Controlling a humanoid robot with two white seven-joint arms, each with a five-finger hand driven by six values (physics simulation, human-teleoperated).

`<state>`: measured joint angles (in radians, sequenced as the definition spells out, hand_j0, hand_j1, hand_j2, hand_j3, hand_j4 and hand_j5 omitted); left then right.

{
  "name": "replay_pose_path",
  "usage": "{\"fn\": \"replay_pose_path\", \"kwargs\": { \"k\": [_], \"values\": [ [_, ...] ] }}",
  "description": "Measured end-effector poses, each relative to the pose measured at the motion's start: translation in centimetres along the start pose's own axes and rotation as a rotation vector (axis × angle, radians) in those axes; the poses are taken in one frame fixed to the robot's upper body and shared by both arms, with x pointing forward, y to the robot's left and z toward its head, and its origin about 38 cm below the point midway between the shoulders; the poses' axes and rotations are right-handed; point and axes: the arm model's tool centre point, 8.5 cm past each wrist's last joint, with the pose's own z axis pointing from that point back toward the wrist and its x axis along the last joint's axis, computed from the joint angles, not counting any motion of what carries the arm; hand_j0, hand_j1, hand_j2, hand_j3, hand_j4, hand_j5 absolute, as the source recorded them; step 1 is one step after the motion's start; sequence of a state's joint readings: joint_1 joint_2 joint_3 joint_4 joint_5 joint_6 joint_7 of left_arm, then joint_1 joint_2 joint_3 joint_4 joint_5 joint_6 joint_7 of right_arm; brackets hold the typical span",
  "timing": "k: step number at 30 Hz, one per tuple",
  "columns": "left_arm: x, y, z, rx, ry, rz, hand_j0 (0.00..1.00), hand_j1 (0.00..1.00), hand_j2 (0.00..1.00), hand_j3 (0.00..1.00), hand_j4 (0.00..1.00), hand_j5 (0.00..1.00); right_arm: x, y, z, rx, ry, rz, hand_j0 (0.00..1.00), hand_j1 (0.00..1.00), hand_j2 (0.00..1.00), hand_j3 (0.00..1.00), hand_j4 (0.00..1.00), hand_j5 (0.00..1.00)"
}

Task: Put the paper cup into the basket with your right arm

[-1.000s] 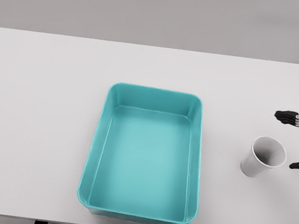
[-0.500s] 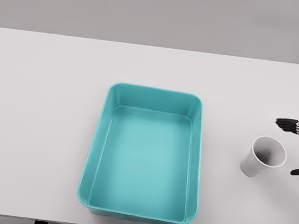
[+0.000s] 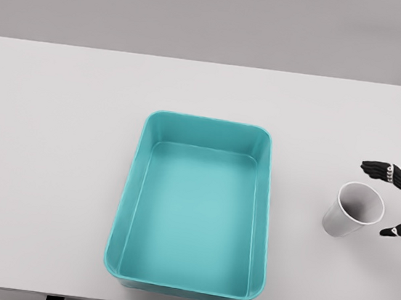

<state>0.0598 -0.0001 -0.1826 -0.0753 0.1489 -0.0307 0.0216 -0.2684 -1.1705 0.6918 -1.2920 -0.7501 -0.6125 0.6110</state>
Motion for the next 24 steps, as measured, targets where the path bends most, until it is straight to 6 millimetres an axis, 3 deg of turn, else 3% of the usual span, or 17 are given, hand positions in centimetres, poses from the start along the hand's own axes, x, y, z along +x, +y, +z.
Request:
{"fn": "replay_pose_path", "kwargs": {
  "k": [24],
  "values": [
    [0.0,0.0,0.0,0.000,0.000,0.000,1.00,1.00,1.00,1.00,1.00,1.00,-0.7,0.9,-1.0,0.012,-0.006,-0.015,1.00,1.00,1.00,1.00,1.00,1.00]
  ]
}}
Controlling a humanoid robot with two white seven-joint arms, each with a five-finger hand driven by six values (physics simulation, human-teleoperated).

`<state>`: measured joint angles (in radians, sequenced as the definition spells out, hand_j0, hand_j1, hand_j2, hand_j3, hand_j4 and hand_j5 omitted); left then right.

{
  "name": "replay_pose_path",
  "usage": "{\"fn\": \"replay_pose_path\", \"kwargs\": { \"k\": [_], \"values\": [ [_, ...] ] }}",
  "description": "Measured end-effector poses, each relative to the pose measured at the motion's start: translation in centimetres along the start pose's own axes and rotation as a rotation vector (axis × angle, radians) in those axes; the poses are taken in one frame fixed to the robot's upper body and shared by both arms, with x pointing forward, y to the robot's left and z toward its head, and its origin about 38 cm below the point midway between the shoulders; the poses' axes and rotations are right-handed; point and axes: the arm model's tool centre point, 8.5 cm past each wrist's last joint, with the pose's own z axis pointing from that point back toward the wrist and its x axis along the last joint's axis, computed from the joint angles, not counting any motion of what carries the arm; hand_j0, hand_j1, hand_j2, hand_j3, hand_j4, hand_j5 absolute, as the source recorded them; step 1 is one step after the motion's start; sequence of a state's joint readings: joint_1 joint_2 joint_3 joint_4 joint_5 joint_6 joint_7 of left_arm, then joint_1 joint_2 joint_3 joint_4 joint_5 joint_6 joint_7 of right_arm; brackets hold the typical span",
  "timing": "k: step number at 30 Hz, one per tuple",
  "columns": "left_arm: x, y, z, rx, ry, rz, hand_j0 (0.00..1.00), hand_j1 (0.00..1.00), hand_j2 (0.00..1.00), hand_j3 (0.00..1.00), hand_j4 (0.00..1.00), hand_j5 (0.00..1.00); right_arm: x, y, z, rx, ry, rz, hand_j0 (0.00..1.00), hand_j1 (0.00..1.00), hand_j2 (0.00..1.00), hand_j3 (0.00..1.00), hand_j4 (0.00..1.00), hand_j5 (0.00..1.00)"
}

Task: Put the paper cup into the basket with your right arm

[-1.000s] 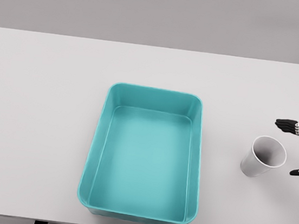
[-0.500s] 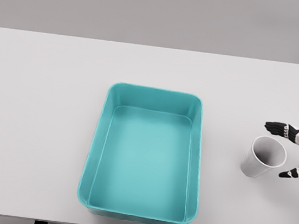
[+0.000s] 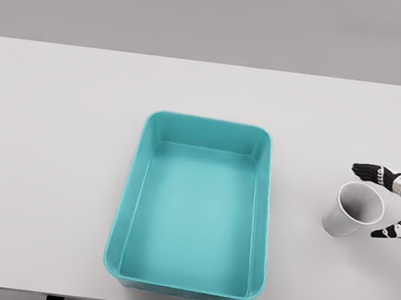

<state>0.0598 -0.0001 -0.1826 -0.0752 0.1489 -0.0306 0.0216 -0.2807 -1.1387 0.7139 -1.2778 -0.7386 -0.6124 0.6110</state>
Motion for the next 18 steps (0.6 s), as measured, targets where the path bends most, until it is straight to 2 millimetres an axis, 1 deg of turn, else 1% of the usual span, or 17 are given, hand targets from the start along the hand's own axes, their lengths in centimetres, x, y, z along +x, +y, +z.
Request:
{"fn": "replay_pose_path", "kwargs": {
  "k": [18],
  "values": [
    [0.00,0.00,0.00,0.000,0.000,0.000,1.00,1.00,1.00,1.00,1.00,1.00,-0.39,0.08,0.14,0.021,0.030,0.032,1.00,1.00,1.00,1.00,1.00,1.00]
  ]
}}
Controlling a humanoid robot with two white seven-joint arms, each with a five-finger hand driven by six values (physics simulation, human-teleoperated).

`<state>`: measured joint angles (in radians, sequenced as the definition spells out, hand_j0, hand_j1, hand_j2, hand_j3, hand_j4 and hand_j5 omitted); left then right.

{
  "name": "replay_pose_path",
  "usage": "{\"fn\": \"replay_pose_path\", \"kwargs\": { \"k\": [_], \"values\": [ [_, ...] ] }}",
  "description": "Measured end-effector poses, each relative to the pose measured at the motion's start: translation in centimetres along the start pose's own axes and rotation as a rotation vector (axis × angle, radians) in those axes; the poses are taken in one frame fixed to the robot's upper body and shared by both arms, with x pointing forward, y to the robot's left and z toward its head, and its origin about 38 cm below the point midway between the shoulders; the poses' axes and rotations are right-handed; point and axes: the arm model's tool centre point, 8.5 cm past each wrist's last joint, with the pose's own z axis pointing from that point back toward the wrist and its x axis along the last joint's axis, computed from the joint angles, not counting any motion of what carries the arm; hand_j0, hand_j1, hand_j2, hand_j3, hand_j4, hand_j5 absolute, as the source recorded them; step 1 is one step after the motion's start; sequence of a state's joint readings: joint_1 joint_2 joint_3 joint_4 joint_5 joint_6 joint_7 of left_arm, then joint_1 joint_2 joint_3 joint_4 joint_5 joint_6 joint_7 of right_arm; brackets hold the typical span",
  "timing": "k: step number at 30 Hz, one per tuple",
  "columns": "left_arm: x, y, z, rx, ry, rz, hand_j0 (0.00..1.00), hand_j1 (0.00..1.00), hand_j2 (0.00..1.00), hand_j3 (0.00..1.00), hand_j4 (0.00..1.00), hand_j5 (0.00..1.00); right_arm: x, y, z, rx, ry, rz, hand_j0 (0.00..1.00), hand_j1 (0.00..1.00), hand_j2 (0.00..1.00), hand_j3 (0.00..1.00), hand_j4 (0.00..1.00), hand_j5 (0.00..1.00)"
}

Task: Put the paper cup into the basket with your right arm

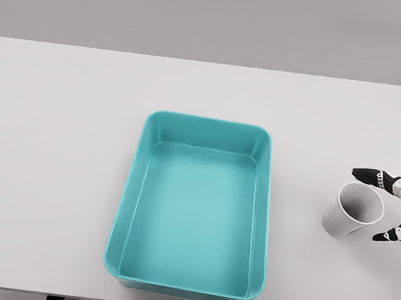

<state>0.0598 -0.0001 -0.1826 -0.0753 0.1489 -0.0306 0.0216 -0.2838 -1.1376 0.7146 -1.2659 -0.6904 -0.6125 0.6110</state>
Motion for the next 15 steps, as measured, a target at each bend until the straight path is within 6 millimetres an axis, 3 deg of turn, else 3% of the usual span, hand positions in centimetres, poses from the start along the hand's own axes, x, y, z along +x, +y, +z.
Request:
{"fn": "replay_pose_path", "kwargs": {
  "k": [15],
  "values": [
    [0.00,0.00,0.00,0.000,0.000,0.000,1.00,1.00,1.00,1.00,1.00,1.00,0.12,0.49,-0.81,0.006,-0.022,-0.009,1.00,1.00,1.00,1.00,1.00,1.00]
  ]
}}
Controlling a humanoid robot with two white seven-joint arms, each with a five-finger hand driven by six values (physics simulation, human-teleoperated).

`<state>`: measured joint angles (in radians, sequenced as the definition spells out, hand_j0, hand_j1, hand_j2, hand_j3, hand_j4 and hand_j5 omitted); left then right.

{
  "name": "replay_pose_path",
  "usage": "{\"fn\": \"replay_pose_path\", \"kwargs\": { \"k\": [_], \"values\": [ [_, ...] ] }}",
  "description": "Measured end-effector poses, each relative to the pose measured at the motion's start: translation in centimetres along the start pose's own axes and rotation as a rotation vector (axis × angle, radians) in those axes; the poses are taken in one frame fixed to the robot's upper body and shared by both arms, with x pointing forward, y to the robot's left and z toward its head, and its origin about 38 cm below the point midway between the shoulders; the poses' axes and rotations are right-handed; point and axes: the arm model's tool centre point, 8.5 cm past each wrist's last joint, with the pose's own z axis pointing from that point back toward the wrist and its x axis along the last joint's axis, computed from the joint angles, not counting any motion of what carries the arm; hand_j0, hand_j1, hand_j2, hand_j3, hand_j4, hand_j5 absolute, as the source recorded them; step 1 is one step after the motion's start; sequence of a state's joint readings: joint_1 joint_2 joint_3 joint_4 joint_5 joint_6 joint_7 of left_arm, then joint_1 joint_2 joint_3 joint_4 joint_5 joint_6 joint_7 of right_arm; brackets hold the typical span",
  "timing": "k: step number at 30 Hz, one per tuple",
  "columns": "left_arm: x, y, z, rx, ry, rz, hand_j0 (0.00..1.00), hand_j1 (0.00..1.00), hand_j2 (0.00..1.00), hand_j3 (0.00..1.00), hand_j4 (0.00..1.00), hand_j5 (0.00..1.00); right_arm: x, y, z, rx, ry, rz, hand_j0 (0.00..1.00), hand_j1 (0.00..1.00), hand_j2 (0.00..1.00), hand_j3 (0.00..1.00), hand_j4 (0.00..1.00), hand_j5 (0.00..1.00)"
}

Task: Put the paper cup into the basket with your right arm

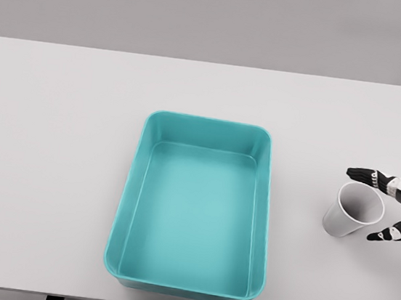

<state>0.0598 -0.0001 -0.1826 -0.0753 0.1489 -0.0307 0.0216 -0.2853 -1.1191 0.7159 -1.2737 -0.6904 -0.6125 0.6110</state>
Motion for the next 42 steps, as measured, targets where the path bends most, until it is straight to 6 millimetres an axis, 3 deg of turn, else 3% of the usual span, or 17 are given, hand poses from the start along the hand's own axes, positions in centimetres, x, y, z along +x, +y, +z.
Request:
{"fn": "replay_pose_path", "kwargs": {
  "k": [24,32,42],
  "values": [
    [0.0,0.0,0.0,0.000,0.000,0.000,1.00,1.00,1.00,1.00,1.00,1.00,0.4,0.5,-1.1,0.009,-0.033,-0.006,1.00,1.00,1.00,1.00,1.00,1.00],
    [0.0,0.0,0.0,0.000,0.000,0.000,1.00,1.00,1.00,1.00,1.00,1.00,1.0,0.8,-1.5,0.026,-0.052,-0.001,0.75,0.75,0.75,0.75,0.75,0.75],
    [0.0,0.0,0.0,0.000,0.000,0.000,1.00,1.00,1.00,1.00,1.00,1.00,1.9,0.6,-2.0,0.027,-0.079,0.008,0.76,0.76,0.76,0.76,0.76,0.76]
  ]
}}
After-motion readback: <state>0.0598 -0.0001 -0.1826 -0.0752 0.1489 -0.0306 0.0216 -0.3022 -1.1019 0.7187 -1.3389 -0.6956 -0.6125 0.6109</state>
